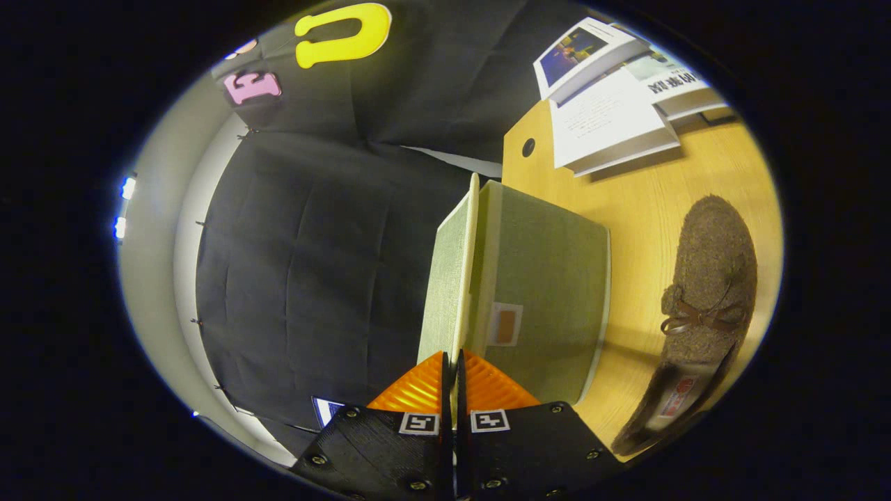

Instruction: Open the storage box then place both shoes into the box .Put the left shoe in first, then the right shoe, with the right side of both shoes facing outward in a uniform manner.

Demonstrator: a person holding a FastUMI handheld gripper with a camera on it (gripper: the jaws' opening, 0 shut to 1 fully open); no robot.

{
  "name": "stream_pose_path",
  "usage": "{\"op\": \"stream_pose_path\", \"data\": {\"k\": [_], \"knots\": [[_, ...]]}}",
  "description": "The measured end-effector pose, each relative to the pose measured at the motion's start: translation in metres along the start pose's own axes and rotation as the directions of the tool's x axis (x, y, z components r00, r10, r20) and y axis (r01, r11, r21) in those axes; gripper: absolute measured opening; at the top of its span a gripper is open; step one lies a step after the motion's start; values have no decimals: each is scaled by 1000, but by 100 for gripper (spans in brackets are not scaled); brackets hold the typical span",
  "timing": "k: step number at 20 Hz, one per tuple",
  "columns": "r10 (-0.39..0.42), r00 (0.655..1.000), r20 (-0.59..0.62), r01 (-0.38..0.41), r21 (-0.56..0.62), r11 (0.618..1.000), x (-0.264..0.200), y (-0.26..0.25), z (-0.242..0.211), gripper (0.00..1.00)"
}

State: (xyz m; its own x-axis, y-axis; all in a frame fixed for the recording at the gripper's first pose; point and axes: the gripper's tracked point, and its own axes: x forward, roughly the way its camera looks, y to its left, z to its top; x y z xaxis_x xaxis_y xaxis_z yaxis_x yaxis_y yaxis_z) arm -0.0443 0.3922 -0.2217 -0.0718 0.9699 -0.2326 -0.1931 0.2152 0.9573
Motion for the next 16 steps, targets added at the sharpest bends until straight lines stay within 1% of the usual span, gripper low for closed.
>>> {"op": "stream_pose_path", "data": {"k": [4,9,13,16], "knots": [[11,1000,2,-11,-63,998,2,36,8,2],[28,999,-18,-30,-159,987,17,89,12,3],[24,999,-33,-32,-239,970,52,123,13,5],[32,998,-54,-45,-255,966,79,145,12,5]]}}
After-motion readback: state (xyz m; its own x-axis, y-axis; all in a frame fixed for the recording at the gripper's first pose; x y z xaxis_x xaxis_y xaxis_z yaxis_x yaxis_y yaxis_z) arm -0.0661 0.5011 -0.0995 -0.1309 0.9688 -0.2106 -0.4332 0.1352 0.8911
